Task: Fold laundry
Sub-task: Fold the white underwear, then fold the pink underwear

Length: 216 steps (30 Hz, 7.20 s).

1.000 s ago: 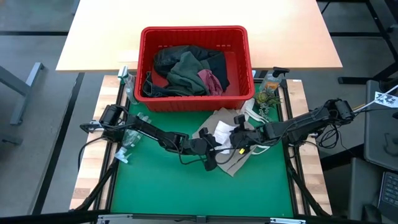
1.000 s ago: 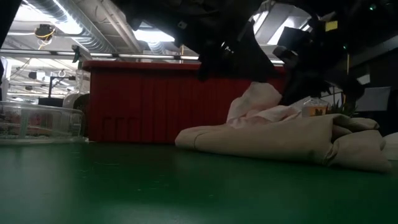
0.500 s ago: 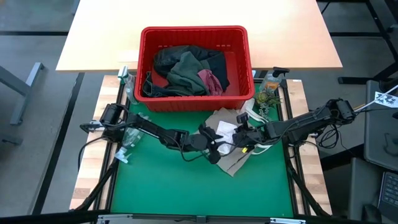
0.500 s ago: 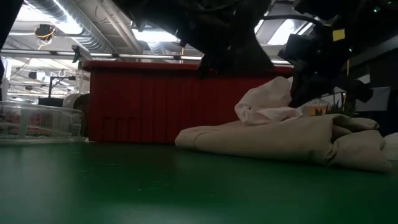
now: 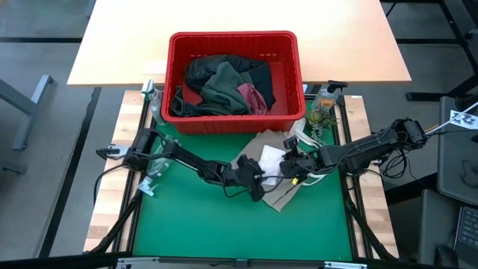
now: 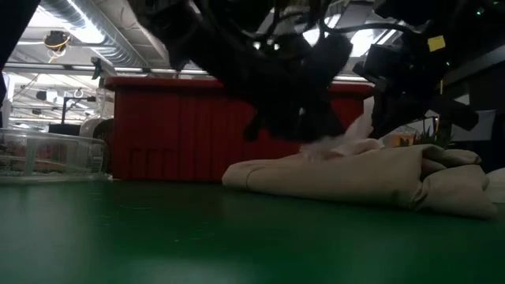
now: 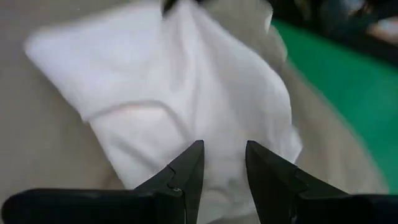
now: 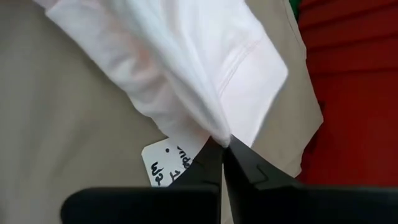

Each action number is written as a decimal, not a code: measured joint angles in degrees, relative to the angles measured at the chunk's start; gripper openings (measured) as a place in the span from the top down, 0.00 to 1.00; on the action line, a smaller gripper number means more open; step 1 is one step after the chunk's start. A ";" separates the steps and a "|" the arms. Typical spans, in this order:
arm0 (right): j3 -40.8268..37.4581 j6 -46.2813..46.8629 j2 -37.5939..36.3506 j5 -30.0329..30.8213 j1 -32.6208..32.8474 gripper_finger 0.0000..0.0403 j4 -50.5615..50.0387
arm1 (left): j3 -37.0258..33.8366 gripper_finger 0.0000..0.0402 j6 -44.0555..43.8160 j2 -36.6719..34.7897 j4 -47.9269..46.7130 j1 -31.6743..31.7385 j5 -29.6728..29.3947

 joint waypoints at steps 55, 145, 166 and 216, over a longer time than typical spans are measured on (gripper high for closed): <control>7.03 3.27 1.14 3.06 0.04 0.95 -10.31 | -0.02 0.72 2.28 1.81 1.38 -0.59 0.07; 27.45 -0.71 7.41 -14.02 -22.75 0.95 16.23 | 0.07 0.72 11.29 -41.97 -31.62 39.17 15.69; 27.47 25.54 17.94 -32.64 -48.19 0.53 35.88 | 0.07 0.72 11.35 -41.97 -33.47 38.31 15.69; 50.01 16.42 37.51 -40.70 -50.25 0.98 13.92 | 0.02 0.72 11.31 -41.97 -33.55 35.99 15.63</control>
